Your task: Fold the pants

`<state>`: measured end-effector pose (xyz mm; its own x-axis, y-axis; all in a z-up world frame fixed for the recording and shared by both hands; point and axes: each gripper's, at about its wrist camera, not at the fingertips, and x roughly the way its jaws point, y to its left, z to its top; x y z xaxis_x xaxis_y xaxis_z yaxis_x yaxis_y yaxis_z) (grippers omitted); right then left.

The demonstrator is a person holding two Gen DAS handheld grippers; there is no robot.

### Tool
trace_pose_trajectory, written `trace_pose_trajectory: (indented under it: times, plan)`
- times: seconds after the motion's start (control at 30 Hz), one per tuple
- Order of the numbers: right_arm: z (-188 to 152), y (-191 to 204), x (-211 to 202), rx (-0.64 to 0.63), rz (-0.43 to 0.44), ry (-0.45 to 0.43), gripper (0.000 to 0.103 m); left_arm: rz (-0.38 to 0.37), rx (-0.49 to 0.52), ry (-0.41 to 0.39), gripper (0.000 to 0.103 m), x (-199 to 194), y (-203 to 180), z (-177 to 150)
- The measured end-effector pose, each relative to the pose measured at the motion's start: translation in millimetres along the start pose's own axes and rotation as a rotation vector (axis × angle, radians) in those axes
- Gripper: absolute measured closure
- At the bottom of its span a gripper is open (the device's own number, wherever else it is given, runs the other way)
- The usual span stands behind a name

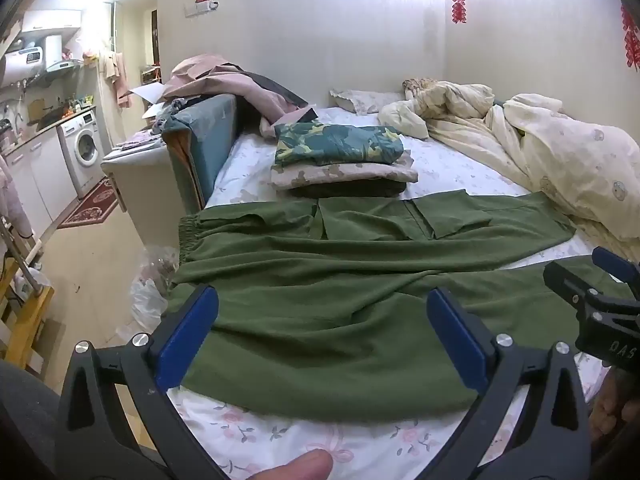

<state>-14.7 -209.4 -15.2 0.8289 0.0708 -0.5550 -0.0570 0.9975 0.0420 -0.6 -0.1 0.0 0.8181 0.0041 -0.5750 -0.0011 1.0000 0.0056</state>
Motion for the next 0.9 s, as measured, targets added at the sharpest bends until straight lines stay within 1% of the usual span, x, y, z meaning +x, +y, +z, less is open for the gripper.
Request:
trace_pose_trajectory:
  times: [0.9]
  plan:
    - [-0.9, 0.6, 0.4, 0.004, 0.003, 0.0, 0.0, 0.005, 0.001, 0.008, 0.0, -1.1, 0.5, 2.2]
